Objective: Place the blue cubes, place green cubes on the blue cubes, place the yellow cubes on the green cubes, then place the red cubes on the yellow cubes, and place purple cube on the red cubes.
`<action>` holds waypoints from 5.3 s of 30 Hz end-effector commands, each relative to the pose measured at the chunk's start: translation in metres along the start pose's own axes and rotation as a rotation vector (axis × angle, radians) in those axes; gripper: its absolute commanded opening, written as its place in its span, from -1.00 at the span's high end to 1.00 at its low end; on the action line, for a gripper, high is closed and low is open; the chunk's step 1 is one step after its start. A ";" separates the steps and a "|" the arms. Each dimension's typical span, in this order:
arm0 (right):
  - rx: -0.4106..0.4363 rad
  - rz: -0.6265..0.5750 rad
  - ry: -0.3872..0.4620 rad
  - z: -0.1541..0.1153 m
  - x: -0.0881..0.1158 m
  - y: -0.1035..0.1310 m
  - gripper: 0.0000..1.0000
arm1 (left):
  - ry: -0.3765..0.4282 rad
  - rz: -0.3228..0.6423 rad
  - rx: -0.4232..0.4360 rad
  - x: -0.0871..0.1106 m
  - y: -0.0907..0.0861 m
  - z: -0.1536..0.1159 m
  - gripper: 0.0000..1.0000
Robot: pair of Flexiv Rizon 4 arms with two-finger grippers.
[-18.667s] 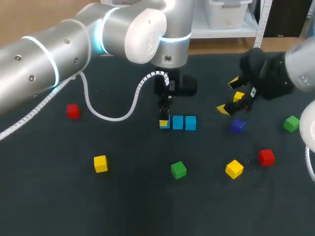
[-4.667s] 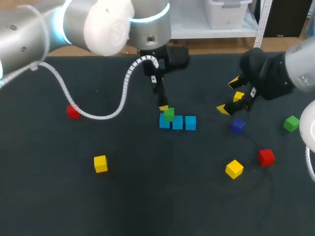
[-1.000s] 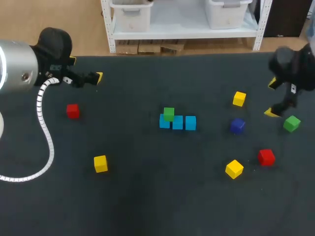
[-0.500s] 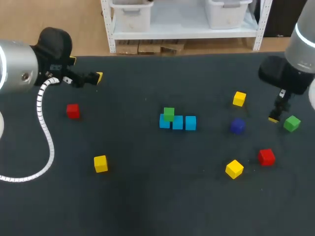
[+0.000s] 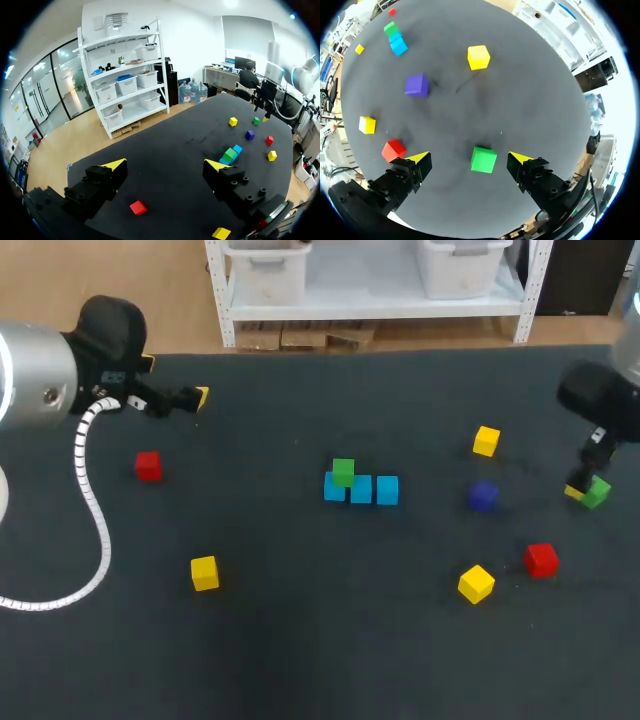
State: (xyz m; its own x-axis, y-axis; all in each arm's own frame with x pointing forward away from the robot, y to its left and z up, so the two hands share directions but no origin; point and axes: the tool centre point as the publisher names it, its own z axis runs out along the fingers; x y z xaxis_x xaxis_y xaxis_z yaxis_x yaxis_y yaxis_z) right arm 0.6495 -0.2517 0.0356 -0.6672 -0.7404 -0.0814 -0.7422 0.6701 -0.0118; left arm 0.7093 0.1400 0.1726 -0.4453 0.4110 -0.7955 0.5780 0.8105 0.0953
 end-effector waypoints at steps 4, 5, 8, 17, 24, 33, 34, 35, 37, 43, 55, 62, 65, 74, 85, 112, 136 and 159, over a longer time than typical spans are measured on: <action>-0.037 0.010 0.012 0.008 0.005 0.000 -1.00 | -0.003 0.001 0.007 0.001 0.001 0.000 -1.00; -0.039 0.011 0.017 0.010 0.005 0.000 -1.00 | -0.003 0.001 0.007 0.001 0.001 0.000 -1.00; -0.044 0.023 0.033 0.015 0.007 0.000 -1.00 | -0.003 0.001 0.007 0.001 0.001 0.000 -1.00; -0.074 0.074 0.048 0.033 0.012 -0.006 -1.00 | -0.003 0.001 0.007 0.001 0.001 0.000 -1.00; -0.092 0.094 0.053 0.040 0.016 -0.013 -1.00 | -0.003 0.001 0.007 0.001 0.001 0.000 -1.00; -0.075 0.092 0.074 0.037 0.016 -0.013 1.00 | -0.003 0.001 0.007 0.001 0.001 0.000 -1.00; -0.077 0.090 0.079 0.037 0.017 -0.013 1.00 | -0.003 0.001 0.007 0.001 0.001 0.000 -1.00; -0.078 0.089 0.084 0.038 0.017 -0.013 1.00 | -0.003 0.001 0.007 0.001 0.001 0.000 -1.00; -0.080 0.088 0.091 0.039 0.018 -0.013 1.00 | -0.003 0.001 0.007 0.001 0.001 0.000 -1.00; -0.069 0.062 0.113 0.037 0.018 -0.010 1.00 | -0.003 0.001 0.007 0.001 0.001 0.000 -1.00; -0.078 -0.215 0.005 -0.007 -0.019 0.022 1.00 | -0.003 0.001 0.007 0.001 0.001 0.000 -1.00; -0.046 -0.479 0.016 -0.042 -0.057 0.048 1.00 | -0.003 0.001 0.007 0.001 0.001 0.000 -1.00; -0.043 -0.542 -0.003 -0.051 -0.074 0.055 1.00 | -0.003 0.001 0.007 0.001 0.001 0.000 -1.00; -0.068 -0.658 -0.042 -0.044 -0.112 0.093 1.00 | -0.003 0.001 0.007 0.001 0.001 0.000 -1.00; -0.035 -0.813 -0.015 -0.026 -0.153 0.129 1.00 | -0.003 0.001 0.007 0.001 0.001 0.000 -1.00; -0.064 -0.783 0.075 0.002 -0.206 0.165 1.00 | -0.003 0.001 0.007 0.001 0.001 0.000 -1.00; -0.089 -0.755 0.110 0.020 -0.219 0.168 1.00 | -0.003 0.001 0.007 0.001 0.001 0.000 -1.00; -0.072 -0.746 0.121 0.023 -0.218 0.164 1.00 | -0.003 0.001 0.007 0.001 0.001 0.000 -1.00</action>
State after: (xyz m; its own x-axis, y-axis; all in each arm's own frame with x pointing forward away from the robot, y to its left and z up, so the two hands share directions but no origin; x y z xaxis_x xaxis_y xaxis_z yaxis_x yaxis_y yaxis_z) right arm 0.6746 0.0206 0.0291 0.0149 -0.9994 0.0326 -0.9989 -0.0134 0.0450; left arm 0.7090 0.1402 0.1726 -0.4453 0.4106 -0.7957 0.5781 0.8104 0.0947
